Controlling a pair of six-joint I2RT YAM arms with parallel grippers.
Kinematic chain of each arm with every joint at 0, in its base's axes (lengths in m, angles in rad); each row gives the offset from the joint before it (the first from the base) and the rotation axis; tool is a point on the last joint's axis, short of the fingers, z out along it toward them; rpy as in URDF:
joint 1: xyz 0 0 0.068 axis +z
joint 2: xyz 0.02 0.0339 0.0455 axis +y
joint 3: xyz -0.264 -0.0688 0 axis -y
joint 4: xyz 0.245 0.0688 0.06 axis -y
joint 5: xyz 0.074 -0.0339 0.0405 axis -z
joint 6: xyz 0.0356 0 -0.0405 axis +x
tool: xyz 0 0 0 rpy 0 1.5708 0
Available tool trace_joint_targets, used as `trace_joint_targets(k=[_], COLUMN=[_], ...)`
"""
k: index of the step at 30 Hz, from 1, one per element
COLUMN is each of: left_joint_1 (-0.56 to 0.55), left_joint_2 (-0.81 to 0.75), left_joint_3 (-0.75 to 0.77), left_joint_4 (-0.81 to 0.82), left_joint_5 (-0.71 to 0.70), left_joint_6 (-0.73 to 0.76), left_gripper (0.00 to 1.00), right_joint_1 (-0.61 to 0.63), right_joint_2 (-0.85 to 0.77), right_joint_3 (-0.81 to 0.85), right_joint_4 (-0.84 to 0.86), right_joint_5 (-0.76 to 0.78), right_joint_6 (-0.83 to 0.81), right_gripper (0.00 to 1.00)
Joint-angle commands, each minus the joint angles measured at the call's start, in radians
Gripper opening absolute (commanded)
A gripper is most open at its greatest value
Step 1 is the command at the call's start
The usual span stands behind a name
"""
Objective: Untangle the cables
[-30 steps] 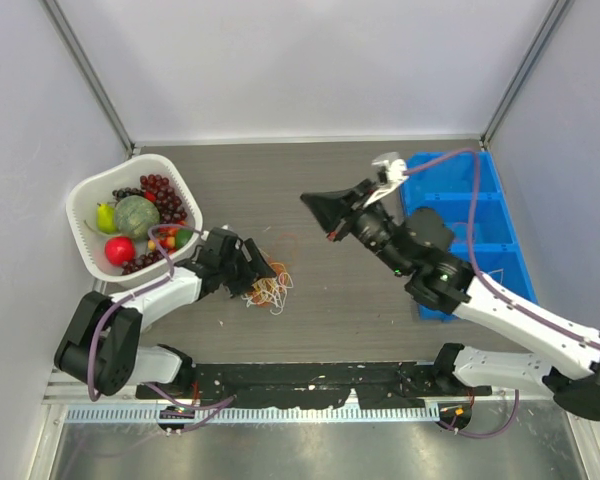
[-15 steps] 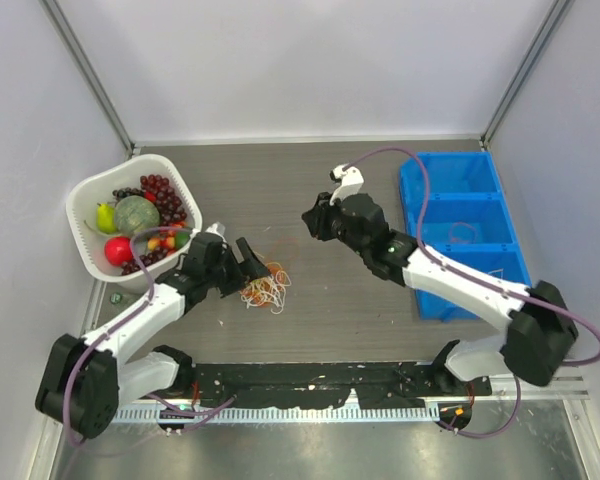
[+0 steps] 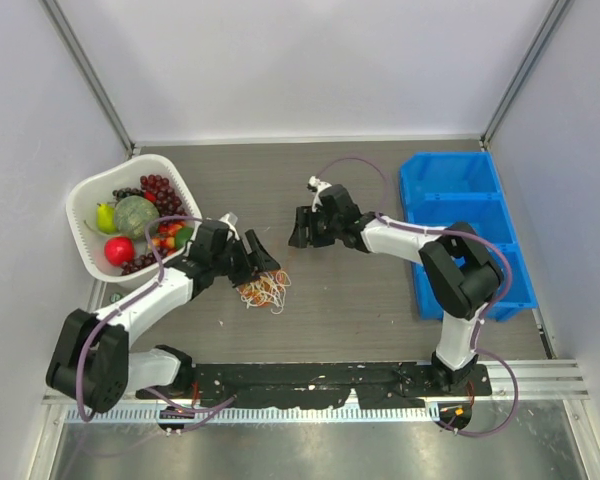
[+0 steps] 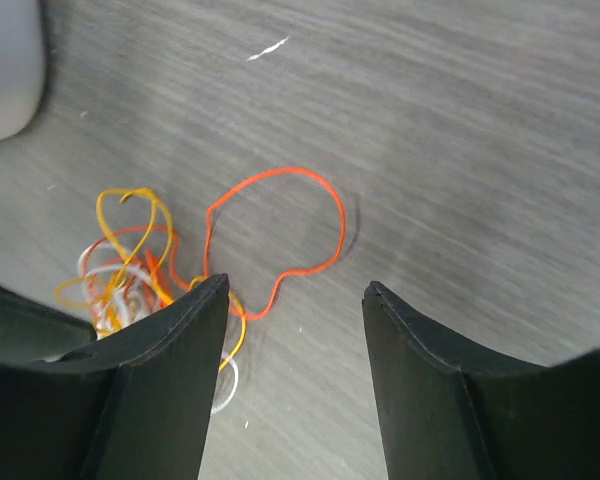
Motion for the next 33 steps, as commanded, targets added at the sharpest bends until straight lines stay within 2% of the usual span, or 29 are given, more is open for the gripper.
trace_joint_targets(k=[1, 2, 6, 16, 21, 24, 27, 31, 33], left_joint_1=[-0.011, -0.016, -0.016, -0.018, -0.021, -0.021, -0.021, -0.027, -0.028], left_joint_2=[0.084, 0.098, 0.118, 0.137, 0.092, 0.063, 0.058, 0.106, 0.113], left_joint_3=[0.057, 0.057, 0.037, 0.008, 0.021, 0.054, 0.084, 0.172, 0.176], left_joint_4=[0.037, 0.032, 0.022, 0.028, -0.007, -0.046, -0.049, -0.112, -0.107], left_joint_5=[0.016, 0.002, -0.042, -0.062, -0.071, -0.079, -0.041, -0.018, -0.044], left_joint_6=[0.036, 0.042, 0.045, 0.053, 0.076, 0.097, 0.105, 0.139, 0.136], left_gripper=[0.73, 0.72, 0.69, 0.63, 0.63, 0.66, 0.71, 0.73, 0.72], right_joint_1=[0.106, 0.126, 0.195, 0.224, 0.230, 0.219, 0.216, 0.216, 0.219], right_joint_2=[0.064, 0.076, 0.159, 0.256, 0.235, 0.228, 0.236, 0.274, 0.281], right_joint_3=[0.151, 0.174, 0.261, 0.295, 0.281, 0.287, 0.292, 0.289, 0.288], right_joint_4=[-0.147, -0.189, -0.258, -0.243, -0.249, -0.252, -0.237, -0.206, -0.201], right_joint_5=[0.277, 0.420, 0.589, 0.675, 0.725, 0.716, 0.695, 0.681, 0.678], right_joint_6=[-0.169, -0.173, -0.163, -0.154, -0.189, -0.218, -0.223, -0.214, -0.206], right_gripper=[0.60, 0.59, 0.56, 0.40, 0.42, 0.45, 0.44, 0.40, 0.33])
